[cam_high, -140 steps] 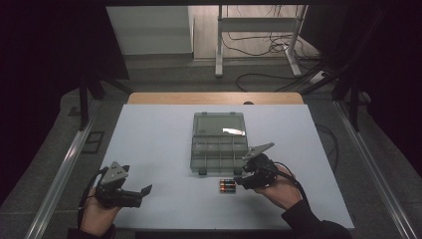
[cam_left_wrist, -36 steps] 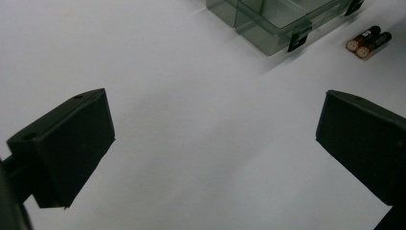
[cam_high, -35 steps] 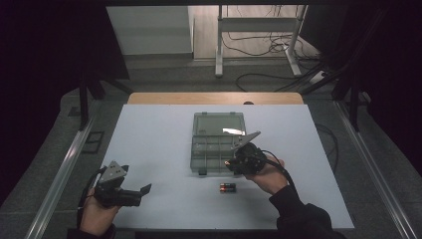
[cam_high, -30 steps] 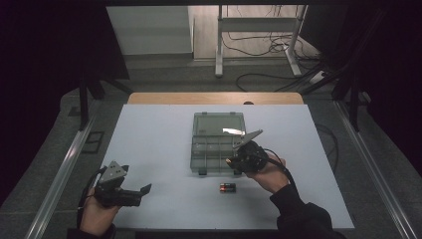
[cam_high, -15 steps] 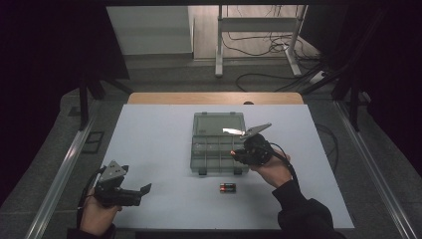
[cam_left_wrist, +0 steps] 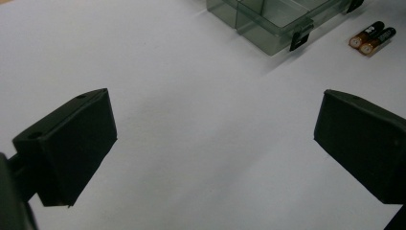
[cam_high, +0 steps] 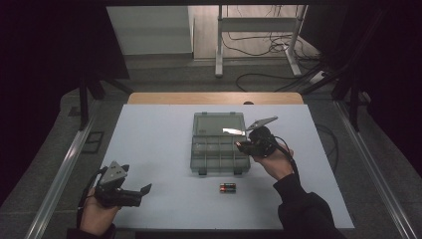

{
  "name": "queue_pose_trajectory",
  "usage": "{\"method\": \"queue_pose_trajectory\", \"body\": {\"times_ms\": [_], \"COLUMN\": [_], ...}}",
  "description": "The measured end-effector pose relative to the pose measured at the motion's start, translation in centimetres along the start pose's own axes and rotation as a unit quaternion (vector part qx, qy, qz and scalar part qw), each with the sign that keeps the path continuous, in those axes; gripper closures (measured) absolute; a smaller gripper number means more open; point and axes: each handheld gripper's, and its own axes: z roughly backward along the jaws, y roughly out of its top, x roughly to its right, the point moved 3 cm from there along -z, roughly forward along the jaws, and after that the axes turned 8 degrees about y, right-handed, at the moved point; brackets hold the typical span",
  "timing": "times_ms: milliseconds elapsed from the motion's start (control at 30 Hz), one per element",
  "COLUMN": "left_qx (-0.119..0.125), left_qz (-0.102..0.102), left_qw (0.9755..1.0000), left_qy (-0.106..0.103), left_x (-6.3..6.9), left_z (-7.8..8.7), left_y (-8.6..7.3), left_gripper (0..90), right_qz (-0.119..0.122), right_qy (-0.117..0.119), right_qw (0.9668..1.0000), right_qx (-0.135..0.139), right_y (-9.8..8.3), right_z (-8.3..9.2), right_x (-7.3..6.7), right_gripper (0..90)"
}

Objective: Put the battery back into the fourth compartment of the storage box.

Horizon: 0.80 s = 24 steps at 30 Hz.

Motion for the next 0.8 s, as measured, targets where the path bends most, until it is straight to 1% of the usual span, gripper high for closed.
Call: {"method": "queue_pose_trajectory", "body": {"times_ms": [67,167,333,567,733,800], "left_qx": [0.000,0.003,0.005,0.005,0.004,0.003], "left_qz": [0.001,0.006,0.007,0.023,0.025,0.027], "left_qw": [1.0000,1.0000,1.0000,0.9997,0.9997,0.9996], "left_qy": [0.001,0.001,0.003,0.003,0.005,0.004], "left_x": [0.0,-0.2,-0.3,-0.6,-0.6,-0.6], "left_z": [0.0,0.0,0.0,0.2,0.2,0.2], "left_y": [0.0,0.0,0.0,0.0,0.0,0.0], "left_gripper": [1.4,1.4,1.5,1.3,0.9,0.7], "right_qz": [-0.003,-0.009,-0.018,-0.029,-0.031,-0.031], "right_qy": [-0.002,-0.009,-0.014,-0.028,-0.034,-0.040], "right_qw": [1.0000,0.9999,0.9997,0.9992,0.9989,0.9987], "right_qx": [0.001,0.006,0.008,0.006,0.005,0.003], "right_y": [0.0,0.3,0.6,0.6,0.7,0.7], "right_z": [0.0,-0.1,-0.6,-1.3,-1.8,-2.2], "right_x": [0.2,0.8,1.4,2.2,2.5,2.7], "right_gripper": [76.3,76.3,76.3,76.2,76.2,76.2]}}
